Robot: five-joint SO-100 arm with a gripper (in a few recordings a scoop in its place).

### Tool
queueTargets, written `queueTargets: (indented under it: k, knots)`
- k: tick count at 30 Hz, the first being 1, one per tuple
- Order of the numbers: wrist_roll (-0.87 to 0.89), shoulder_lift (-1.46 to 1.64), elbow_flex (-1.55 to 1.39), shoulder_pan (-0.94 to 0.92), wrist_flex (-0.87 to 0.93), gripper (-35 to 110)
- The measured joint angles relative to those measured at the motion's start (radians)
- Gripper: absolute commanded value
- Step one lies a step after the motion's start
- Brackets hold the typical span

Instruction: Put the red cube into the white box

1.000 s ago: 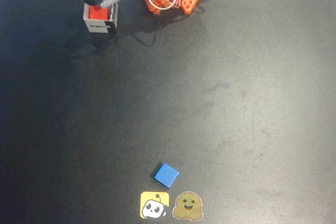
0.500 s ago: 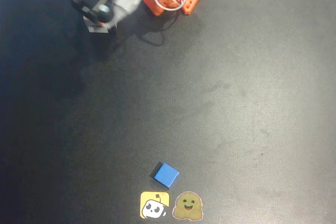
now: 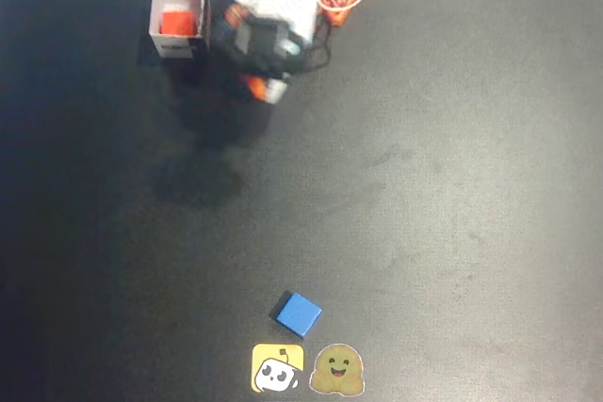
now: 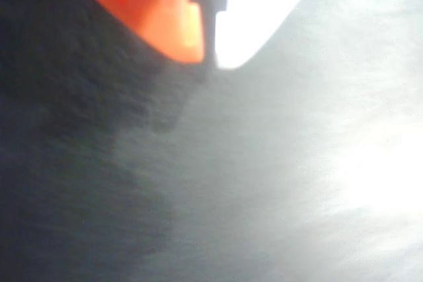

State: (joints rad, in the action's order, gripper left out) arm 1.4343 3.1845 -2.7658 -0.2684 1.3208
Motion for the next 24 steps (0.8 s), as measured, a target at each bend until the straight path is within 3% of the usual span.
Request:
queueTargets:
  k: [12, 24]
  knots:
    - [-0.002, 0.006, -0.086, 0.199, -0.034, 0]
    - [-0.002, 0.006, -0.192, 0.190, -0.028, 0]
